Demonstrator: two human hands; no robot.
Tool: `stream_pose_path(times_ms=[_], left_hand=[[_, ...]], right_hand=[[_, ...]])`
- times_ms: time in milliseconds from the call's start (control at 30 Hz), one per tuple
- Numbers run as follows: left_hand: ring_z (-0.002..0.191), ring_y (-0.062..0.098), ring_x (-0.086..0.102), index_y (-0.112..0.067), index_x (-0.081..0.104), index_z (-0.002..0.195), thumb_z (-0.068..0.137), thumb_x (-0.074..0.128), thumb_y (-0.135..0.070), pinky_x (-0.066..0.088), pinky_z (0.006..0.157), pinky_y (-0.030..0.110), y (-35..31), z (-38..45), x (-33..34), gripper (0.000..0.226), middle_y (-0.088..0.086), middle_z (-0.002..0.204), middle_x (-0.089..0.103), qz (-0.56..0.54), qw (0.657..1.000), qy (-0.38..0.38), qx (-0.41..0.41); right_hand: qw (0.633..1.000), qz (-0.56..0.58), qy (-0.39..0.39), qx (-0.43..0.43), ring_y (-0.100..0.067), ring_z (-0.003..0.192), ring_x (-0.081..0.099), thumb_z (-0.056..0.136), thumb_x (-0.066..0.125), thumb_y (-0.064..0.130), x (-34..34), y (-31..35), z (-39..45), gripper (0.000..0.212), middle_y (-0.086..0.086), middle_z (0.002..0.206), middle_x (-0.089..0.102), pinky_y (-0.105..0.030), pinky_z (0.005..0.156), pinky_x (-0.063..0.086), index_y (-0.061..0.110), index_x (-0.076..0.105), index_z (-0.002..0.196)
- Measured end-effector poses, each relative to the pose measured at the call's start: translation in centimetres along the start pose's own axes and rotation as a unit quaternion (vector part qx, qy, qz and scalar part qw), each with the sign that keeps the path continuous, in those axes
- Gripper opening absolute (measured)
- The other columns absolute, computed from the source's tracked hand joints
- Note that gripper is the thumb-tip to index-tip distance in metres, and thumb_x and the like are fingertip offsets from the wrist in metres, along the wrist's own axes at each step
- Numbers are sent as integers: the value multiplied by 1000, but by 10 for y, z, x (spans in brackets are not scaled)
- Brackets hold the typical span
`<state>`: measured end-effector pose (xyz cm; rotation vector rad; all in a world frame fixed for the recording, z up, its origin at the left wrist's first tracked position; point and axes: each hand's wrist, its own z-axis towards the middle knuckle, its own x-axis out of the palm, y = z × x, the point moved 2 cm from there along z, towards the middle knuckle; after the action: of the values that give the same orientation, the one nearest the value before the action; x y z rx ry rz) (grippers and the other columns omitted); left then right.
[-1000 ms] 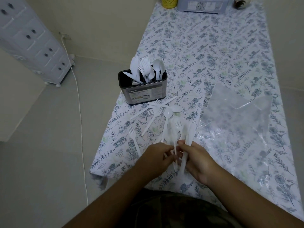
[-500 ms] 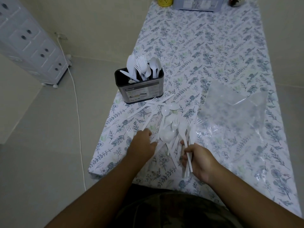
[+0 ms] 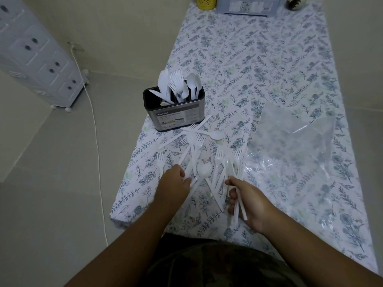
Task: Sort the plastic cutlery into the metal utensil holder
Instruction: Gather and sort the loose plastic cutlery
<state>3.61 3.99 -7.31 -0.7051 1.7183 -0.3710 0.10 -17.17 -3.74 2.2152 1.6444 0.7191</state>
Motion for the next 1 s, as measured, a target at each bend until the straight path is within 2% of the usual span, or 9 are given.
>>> stream_pose_path(times_ms=[67,167,267,400,567,667,767,867,1000], left_hand=[[68,14,62,-18,55,88,90,68,-22,57,65,37,-1,-2,1,14,-1,76,62,0,1000,13,-5],[65,9,58,-16,59,94,89,69,-19,49,59,25,-2,-1,-5,11,-5,74,61,-24,999,19,-19],[69,2,56,-17,62,99,88,72,-23,39,57,17,-6,-8,-13,16,-6,79,60,-66,996,23,-49],[71,3,63,-20,64,102,87,75,-28,43,55,11,-23,-34,-6,20,-4,82,66,-156,983,56,-75],[68,8,67,-25,66,96,82,78,-31,57,63,26,-42,-58,13,20,-2,78,70,-227,966,118,-40],[67,1,66,-25,70,102,85,74,-33,57,67,24,-48,-58,12,18,-8,78,70,-174,972,148,48],[67,-6,62,-17,69,102,94,64,-20,46,57,7,-43,-45,-4,10,-13,79,63,-108,988,59,97],[72,2,56,-17,63,103,93,60,-16,39,59,10,-21,-26,-11,10,-8,86,57,-31,998,-1,51],[76,12,54,-19,55,83,90,67,-26,37,62,22,-5,-14,5,15,-1,87,52,71,996,51,29]], right_hand=[[1000,9,7,-2,-16,50,43,105,51,29,2,0,-1,21,-1,61,46,-32,51,40,10,60,106],[1000,3,17,-7,-17,56,51,106,48,20,3,0,-1,18,-4,71,55,-34,56,46,12,60,118],[1000,-6,19,1,-17,55,46,103,46,11,2,0,1,19,-3,67,53,-31,54,41,13,60,116],[1000,-8,10,6,-16,52,45,102,48,10,5,-2,5,23,-3,62,48,-32,51,41,9,64,118],[998,6,56,-3,-21,67,64,102,58,19,14,-3,2,21,-10,78,64,-37,65,54,5,68,114],[998,2,57,-15,-31,84,74,101,60,16,15,-5,-1,22,-21,97,76,-40,71,61,-1,69,111],[1000,3,21,-4,-30,80,69,102,58,17,10,-7,1,21,-17,88,72,-46,78,58,0,65,111],[999,32,10,31,-23,61,55,103,54,17,6,-7,2,14,-9,70,59,-38,62,51,7,63,105],[1000,1,-1,10,-15,49,42,97,61,18,1,-8,6,7,-1,58,46,-30,48,40,13,58,103]])
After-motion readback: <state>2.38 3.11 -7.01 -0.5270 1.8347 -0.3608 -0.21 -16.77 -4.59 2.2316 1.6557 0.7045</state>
